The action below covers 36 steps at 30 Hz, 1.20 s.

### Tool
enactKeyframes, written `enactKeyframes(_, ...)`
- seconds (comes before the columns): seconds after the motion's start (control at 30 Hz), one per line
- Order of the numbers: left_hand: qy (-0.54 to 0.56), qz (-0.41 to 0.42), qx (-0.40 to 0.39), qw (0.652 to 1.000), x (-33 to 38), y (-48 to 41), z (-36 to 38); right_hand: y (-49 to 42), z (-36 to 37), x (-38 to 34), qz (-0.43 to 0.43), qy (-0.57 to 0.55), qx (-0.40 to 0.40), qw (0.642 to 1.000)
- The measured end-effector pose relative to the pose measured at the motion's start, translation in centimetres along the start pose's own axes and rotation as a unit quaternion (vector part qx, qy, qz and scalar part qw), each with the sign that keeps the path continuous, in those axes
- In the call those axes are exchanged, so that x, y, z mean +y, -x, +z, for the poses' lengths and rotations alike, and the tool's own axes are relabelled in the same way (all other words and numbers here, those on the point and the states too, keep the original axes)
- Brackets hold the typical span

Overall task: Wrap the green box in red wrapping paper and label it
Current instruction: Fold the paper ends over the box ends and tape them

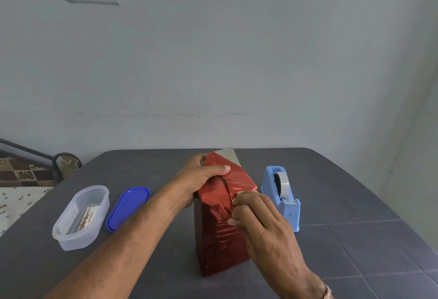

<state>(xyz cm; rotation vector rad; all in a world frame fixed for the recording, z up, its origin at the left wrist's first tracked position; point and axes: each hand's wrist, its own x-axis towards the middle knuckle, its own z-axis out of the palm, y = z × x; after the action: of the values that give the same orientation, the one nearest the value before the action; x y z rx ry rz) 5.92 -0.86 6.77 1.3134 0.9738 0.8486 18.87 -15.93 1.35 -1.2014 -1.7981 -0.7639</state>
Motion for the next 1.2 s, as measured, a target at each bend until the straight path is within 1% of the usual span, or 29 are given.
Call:
enactKeyframes(0.23, 0.028, -0.016, -0.011, 0.999, 0.3, 0.4, 0.0, 0.0, -0.3, -0.1, 0.002, 0.013, 0.002, 1.0)
enactKeyframes(0.33, 0.026, -0.016, -0.009, 0.999, 0.3, 0.3, 0.0, 0.0, 0.0, -0.1, 0.017, 0.029, -0.011, 0.999)
enactKeyframes(0.47, 0.017, -0.009, 0.001, 1.0, 0.3, 0.3, 0.0, 0.3, 0.6, 0.0, 0.011, 0.035, -0.017, 0.999)
enactKeyframes(0.57, -0.009, 0.017, 0.023, 1.0, 0.3, 0.5, 0.2, 0.5, 0.6, 0.1, 0.012, 0.021, 0.002, 1.0)
enactKeyframes(0.67, -0.078, 0.089, 0.061, 0.991, 0.1, 0.6, 0.4, 0.7, 0.4, 0.1, 0.012, 0.007, 0.011, 1.0)
enactKeyframes(0.7, -0.12, 0.126, 0.079, 0.982, 0.0, 0.5, 0.3, 0.7, 0.4, 0.1, 0.013, 0.004, 0.012, 1.0)
enactKeyframes(0.73, -0.18, 0.162, 0.102, 0.965, 0.0, 0.4, 0.2, 0.7, 0.4, 0.1, 0.015, 0.003, 0.011, 1.0)
enactKeyframes(0.83, -0.352, 0.252, 0.169, 0.885, 0.3, 0.7, 0.0, 0.8, 0.6, 0.1, 0.013, 0.012, 0.014, 1.0)
enactKeyframes(0.9, -0.428, 0.298, 0.195, 0.831, 0.8, 1.3, 0.2, 0.8, 0.9, 0.1, 0.011, 0.021, 0.018, 1.0)
enactKeyframes(0.97, -0.479, 0.322, 0.197, 0.793, 1.2, 1.7, 0.4, 0.9, 1.0, 0.2, 0.014, 0.029, 0.021, 0.999)
enactKeyframes(1.03, -0.502, 0.318, 0.178, 0.784, 1.5, 1.9, 0.5, 1.0, 1.2, 0.3, 0.016, 0.033, 0.019, 0.999)
enactKeyframes(1.2, -0.526, 0.303, 0.137, 0.783, 2.0, 2.3, 0.8, 1.0, 1.4, 0.3, 0.012, 0.042, 0.017, 0.999)
